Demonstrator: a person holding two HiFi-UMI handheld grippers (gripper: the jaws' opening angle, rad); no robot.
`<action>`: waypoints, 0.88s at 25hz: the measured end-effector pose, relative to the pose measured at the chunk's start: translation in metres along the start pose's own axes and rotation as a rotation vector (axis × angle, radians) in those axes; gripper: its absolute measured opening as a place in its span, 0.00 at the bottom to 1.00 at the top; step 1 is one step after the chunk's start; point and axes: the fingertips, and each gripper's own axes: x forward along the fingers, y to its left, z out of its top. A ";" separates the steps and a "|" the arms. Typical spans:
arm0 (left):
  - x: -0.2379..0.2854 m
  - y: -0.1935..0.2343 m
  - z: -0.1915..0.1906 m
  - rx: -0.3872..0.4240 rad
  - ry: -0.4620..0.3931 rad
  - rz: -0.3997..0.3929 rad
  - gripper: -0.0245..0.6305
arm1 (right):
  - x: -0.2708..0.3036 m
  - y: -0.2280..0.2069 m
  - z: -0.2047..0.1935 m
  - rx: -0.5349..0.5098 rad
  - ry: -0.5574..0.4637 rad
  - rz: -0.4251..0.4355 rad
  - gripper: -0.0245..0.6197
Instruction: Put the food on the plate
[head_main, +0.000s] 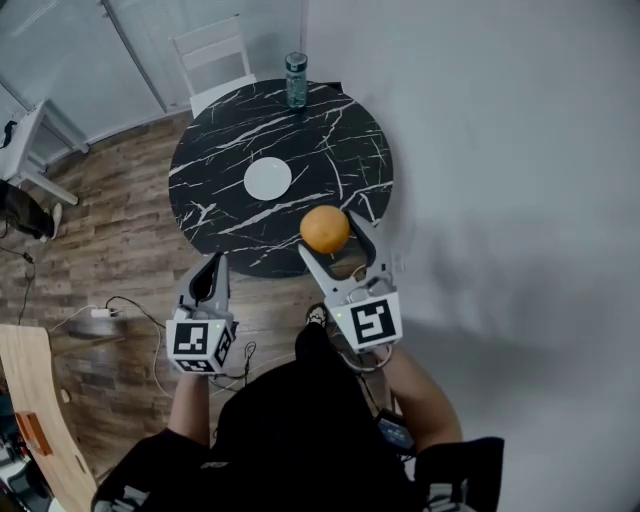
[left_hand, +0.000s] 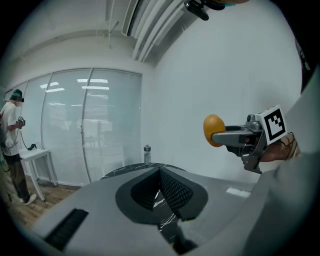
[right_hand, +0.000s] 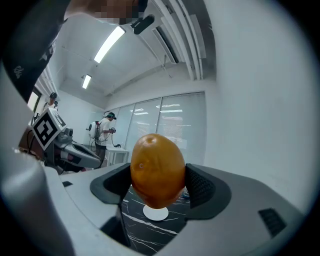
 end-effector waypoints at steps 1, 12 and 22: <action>0.012 0.000 0.001 -0.001 0.009 -0.001 0.04 | 0.007 -0.008 -0.004 -0.014 0.013 0.012 0.55; 0.118 -0.009 0.009 0.008 0.065 0.008 0.04 | 0.070 -0.072 -0.039 -0.084 0.065 0.144 0.55; 0.136 0.018 -0.013 -0.060 0.130 0.064 0.04 | 0.116 -0.070 -0.057 -0.127 0.122 0.270 0.55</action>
